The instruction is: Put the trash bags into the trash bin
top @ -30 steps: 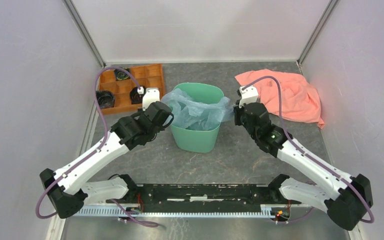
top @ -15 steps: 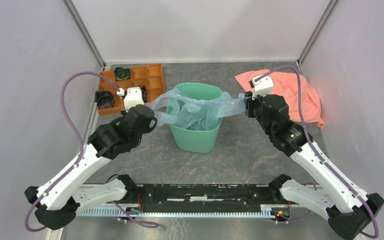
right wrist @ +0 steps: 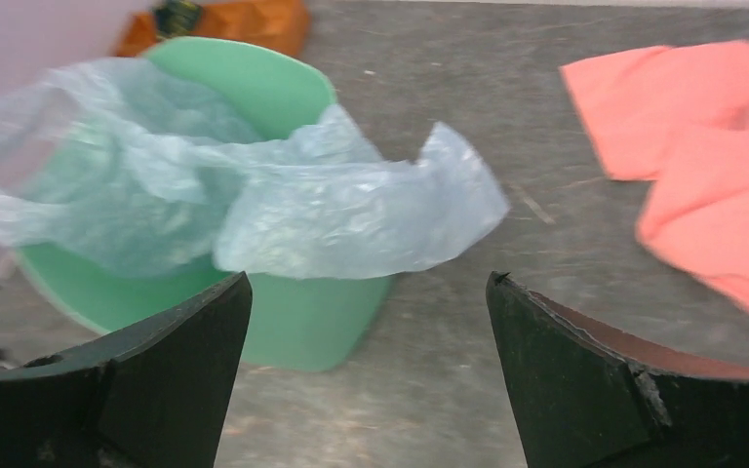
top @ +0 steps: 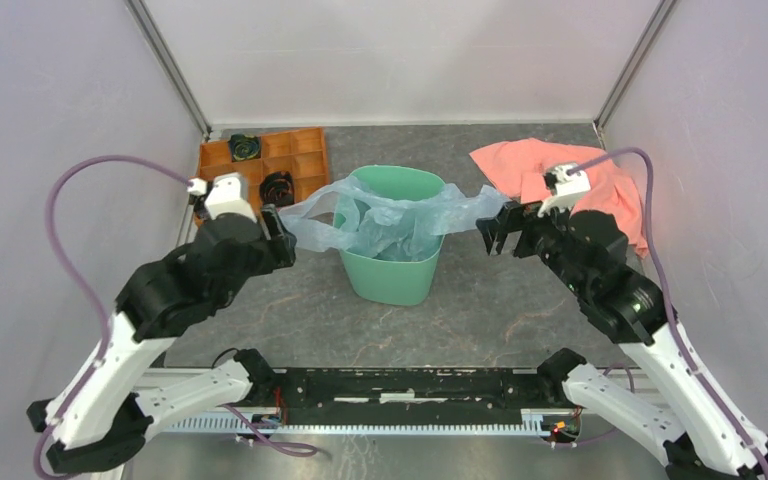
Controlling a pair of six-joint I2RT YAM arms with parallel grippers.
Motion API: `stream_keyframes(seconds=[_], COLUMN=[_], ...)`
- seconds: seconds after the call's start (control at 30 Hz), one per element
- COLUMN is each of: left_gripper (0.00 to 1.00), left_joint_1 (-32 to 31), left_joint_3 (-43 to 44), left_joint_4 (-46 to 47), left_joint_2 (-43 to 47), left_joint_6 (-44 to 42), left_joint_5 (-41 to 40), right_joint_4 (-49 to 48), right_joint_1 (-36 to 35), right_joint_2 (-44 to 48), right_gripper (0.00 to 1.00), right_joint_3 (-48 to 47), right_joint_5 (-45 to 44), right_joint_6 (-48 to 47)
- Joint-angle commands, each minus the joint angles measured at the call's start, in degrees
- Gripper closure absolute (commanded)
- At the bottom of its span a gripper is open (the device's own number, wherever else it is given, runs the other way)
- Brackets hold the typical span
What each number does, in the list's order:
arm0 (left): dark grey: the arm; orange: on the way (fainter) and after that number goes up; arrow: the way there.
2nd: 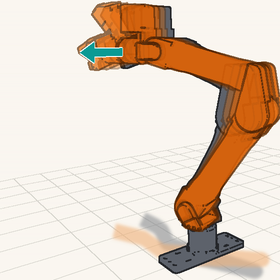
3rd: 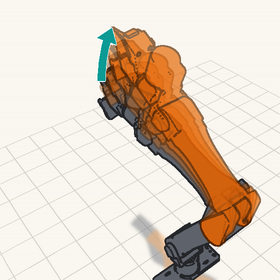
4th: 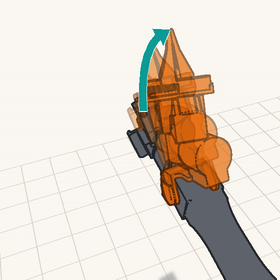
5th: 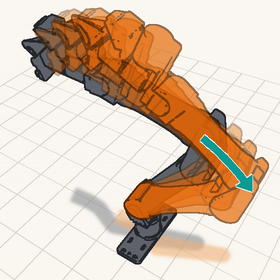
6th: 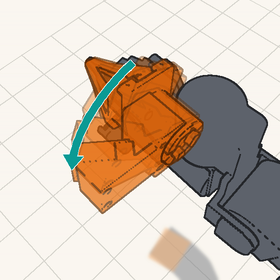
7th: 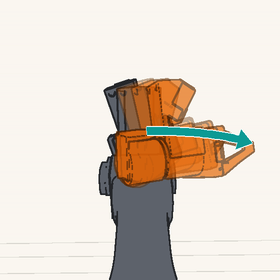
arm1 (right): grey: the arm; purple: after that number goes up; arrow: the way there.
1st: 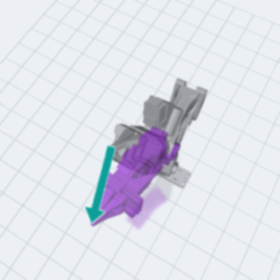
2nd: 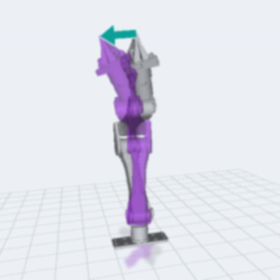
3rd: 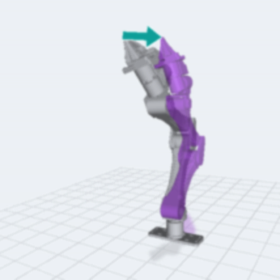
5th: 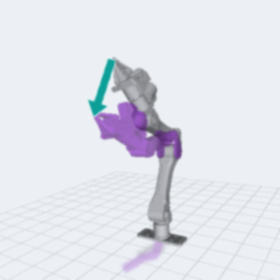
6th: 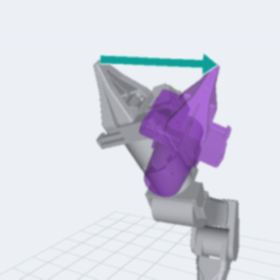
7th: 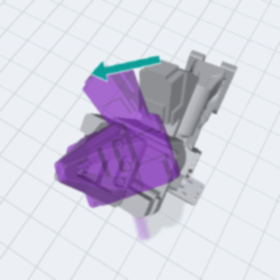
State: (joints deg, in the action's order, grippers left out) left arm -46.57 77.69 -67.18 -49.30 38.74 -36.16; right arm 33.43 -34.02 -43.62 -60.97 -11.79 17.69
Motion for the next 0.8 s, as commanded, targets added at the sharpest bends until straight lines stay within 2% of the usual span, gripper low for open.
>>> stream_keyframes(seconds=[0.0,0.13,0.23,0.4,0.57,0.63,0.7,0.77], left_gripper=[0.22,0.13,0.12,0.12,0.12,0.15,0.21,0.29], left_joint_1=[0.25,0.25,0.25,0.24,0.25,0.25,0.25,0.24], left_joint_3=[1.6,-3.4,-7.5,-11.44,-8.68,-8.56,-8.73,-8.89], left_joint_4=[1.73,8.43,14.33,19.07,17.21,17.62,18.07,18.06], left_joint_2=[4.81,8.1,9.12,8.88,2.66,1.1,0.0,-0.58], left_joint_6=[8.0,14.34,19.05,21.32,20.55,20.06,19.36,18.51], left_joint_5=[10.46,17.66,21.31,18.41,13.65,12.09,10.74,9.63], right_joint_4=[-10.24,-16.91,-20.04,-24.15,-21.6,-23.33,-24.86,-25.06], right_joint_1=[-0.05,-0.1,-0.13,-0.03,-0.08,-0.06,-0.07,-0.04], right_joint_2=[3.61,3.61,3.66,4.95,2.39,1.56,0.88,0.35], right_gripper=[0.02,0.02,0.03,0.09,0.15,0.16,0.18,0.25], right_joint_3=[7.04,11.51,13.16,18.71,17.67,18.09,18.64,18.78], right_joint_5=[8.1,7.0,6.0,2.33,-2.1,-1.66,-0.72,0.15], right_joint_6=[17.89,27.96,31.27,38.97,41.1,41.33,42.1,42.54])
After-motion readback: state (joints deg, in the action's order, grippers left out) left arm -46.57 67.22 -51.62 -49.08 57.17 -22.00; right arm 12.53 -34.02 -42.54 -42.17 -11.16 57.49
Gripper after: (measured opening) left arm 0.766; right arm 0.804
